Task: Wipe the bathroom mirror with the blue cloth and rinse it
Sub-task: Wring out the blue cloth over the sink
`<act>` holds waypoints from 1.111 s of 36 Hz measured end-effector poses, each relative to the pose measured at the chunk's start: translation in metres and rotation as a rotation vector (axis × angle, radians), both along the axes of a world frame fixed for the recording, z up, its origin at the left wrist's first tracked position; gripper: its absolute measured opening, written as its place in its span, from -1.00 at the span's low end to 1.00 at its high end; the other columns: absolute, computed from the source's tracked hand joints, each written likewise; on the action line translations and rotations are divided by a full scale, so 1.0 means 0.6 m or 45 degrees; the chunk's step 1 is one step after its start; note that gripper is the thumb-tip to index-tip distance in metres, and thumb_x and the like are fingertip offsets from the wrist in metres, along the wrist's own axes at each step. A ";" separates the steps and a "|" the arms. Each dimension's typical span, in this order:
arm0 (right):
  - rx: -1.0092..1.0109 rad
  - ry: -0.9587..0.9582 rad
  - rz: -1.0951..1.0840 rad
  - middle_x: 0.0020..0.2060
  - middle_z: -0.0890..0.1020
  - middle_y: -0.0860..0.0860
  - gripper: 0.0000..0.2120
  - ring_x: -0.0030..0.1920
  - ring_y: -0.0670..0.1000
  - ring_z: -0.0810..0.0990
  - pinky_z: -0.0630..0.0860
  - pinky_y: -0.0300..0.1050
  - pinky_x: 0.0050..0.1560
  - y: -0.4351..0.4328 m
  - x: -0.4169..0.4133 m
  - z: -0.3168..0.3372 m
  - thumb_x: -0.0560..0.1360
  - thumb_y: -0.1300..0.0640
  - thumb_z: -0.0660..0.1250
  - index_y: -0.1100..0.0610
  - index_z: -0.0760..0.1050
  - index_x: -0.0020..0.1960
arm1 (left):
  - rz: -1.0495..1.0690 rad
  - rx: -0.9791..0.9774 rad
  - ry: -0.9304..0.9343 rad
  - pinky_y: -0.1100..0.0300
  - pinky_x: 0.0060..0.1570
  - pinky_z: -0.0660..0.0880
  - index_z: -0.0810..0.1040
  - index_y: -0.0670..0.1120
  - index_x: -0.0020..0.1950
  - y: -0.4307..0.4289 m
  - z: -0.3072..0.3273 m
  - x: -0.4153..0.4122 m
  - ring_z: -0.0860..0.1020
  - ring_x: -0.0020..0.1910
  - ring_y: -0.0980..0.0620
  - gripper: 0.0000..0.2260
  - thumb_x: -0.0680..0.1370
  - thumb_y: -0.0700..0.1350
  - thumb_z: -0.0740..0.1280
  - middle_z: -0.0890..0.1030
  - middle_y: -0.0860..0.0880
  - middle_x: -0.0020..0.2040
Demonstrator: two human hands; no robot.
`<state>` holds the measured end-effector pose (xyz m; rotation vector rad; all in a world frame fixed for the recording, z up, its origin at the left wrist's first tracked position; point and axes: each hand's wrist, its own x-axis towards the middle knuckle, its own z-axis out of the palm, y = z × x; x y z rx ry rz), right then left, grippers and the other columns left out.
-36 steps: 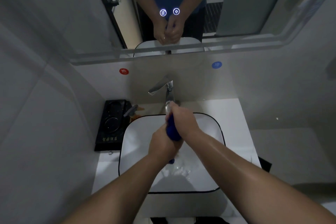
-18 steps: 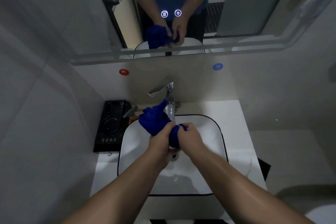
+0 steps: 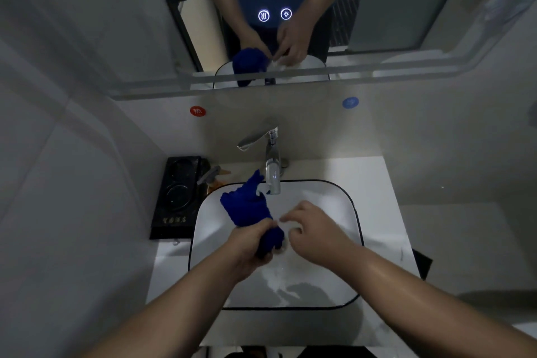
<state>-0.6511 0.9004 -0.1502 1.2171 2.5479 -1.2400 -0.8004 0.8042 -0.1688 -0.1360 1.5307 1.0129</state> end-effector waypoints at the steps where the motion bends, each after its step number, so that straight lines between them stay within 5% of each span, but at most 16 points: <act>1: 0.108 0.015 0.029 0.22 0.53 -0.04 -0.58 0.18 -0.03 0.57 0.56 -0.10 0.24 0.002 0.004 0.001 0.56 0.22 0.27 0.03 0.58 0.39 | -0.049 -0.022 0.015 0.12 -0.31 0.50 0.55 -0.20 0.26 -0.004 -0.002 -0.004 0.61 -0.22 -0.06 -0.60 0.46 -0.16 0.52 0.67 -0.17 -0.08; 5: 0.462 0.085 0.374 0.53 0.37 0.03 -0.15 0.43 0.08 0.45 0.46 -0.04 0.42 -0.001 0.007 -0.004 0.50 0.17 0.41 -0.08 0.12 0.70 | -0.377 -0.036 -0.033 0.11 -0.24 0.55 0.52 -0.13 0.21 -0.016 0.006 -0.015 0.59 -0.08 -0.07 -0.58 0.38 -0.17 0.50 0.66 -0.12 -0.05; 8: 0.660 -0.035 0.565 0.72 0.03 0.12 0.04 0.68 0.17 0.10 0.17 0.11 0.64 -0.004 0.001 -0.024 0.55 0.06 0.45 -0.20 -0.21 0.72 | -0.582 -0.010 -0.088 -0.11 0.08 0.68 0.50 -0.08 0.37 -0.016 0.013 -0.026 0.64 0.22 -0.21 -0.37 0.30 -0.13 0.53 0.66 -0.16 0.26; 12: 0.852 -0.039 0.659 0.71 0.07 0.20 -0.02 0.69 0.27 0.11 0.14 0.20 0.66 0.022 -0.002 -0.040 0.48 -0.05 0.51 -0.08 0.03 0.73 | -0.671 -0.002 -0.265 -0.14 0.13 0.65 0.45 -0.13 0.45 -0.009 0.031 -0.044 0.69 0.20 -0.26 -0.39 0.41 -0.24 0.47 0.57 -0.25 0.37; 16: 0.886 0.107 0.733 0.70 0.13 0.19 -0.37 0.68 0.25 0.16 0.20 0.21 0.66 0.045 -0.026 -0.034 0.49 0.03 0.46 0.09 0.39 0.51 | -1.049 -0.047 -0.249 0.12 -0.15 0.58 0.45 -0.22 0.43 0.005 0.048 -0.042 0.68 -0.01 -0.10 -0.42 0.41 -0.21 0.44 0.70 -0.16 0.22; 19: 0.585 0.232 0.866 0.70 0.17 0.10 -0.18 0.64 0.10 0.29 0.31 0.07 0.63 0.057 -0.018 -0.026 0.48 0.08 0.56 0.13 0.26 0.63 | -1.189 -0.042 -0.210 0.17 -0.24 0.54 0.50 -0.22 0.36 0.008 0.053 -0.042 0.64 -0.06 -0.07 -0.46 0.40 -0.16 0.49 0.71 -0.12 0.14; 23: 0.361 0.079 0.993 0.57 0.38 0.04 0.21 0.48 0.05 0.46 0.44 -0.07 0.50 0.058 -0.009 -0.014 0.46 0.15 0.60 -0.01 -0.24 0.74 | -1.283 -0.087 -0.275 0.18 -0.22 0.50 0.56 -0.17 0.29 0.006 0.045 -0.049 0.63 -0.15 -0.03 -0.53 0.42 -0.08 0.55 0.68 -0.10 0.04; 25: 0.377 0.101 1.014 0.42 0.47 0.03 0.23 0.32 0.05 0.54 0.52 -0.07 0.38 0.056 -0.010 -0.020 0.43 0.12 0.62 -0.07 -0.23 0.74 | -1.336 -0.096 -0.285 0.16 -0.22 0.48 0.58 -0.16 0.29 0.008 0.038 -0.050 0.63 -0.16 -0.02 -0.54 0.45 -0.05 0.57 0.68 -0.08 0.03; 28: 0.477 0.084 1.023 0.22 0.56 0.00 0.09 0.13 0.05 0.61 0.59 -0.05 0.19 0.057 -0.014 -0.035 0.42 -0.01 0.61 -0.14 -0.02 0.72 | -1.398 -0.121 -0.255 0.14 -0.21 0.46 0.61 -0.13 0.23 0.013 0.036 -0.045 0.62 -0.17 -0.02 -0.58 0.45 -0.02 0.60 0.68 -0.08 0.00; 33: 0.652 -0.157 0.947 -0.07 0.71 -0.05 -0.46 -0.11 0.09 0.72 0.52 -0.09 -0.19 0.058 -0.020 -0.048 0.50 -0.19 0.44 -0.14 0.38 0.42 | -1.358 -0.191 -0.083 0.11 -0.18 0.47 0.60 -0.12 0.19 0.024 0.026 -0.025 0.61 -0.17 -0.04 -0.52 0.40 0.07 0.64 0.66 -0.08 -0.04; 35: 0.628 -0.275 0.910 -0.13 0.70 -0.05 -0.58 -0.18 0.07 0.67 0.44 -0.12 -0.21 0.059 -0.026 -0.044 0.50 -0.14 0.44 -0.08 0.46 0.30 | -1.315 -0.260 0.098 0.06 -0.07 0.55 0.58 -0.09 0.26 0.032 0.018 -0.013 0.64 -0.10 -0.07 -0.44 0.38 0.11 0.65 0.70 -0.09 0.00; 40: 0.557 -0.628 0.932 -0.08 0.66 -0.02 -0.79 -0.12 0.07 0.64 0.53 -0.07 -0.16 0.059 -0.055 -0.028 0.54 0.01 0.41 0.02 0.55 0.15 | -1.332 -0.333 0.595 0.12 -0.18 0.58 0.55 -0.01 -0.03 0.047 -0.002 0.020 0.65 -0.17 -0.04 -0.80 0.51 0.02 0.52 0.63 -0.04 -0.16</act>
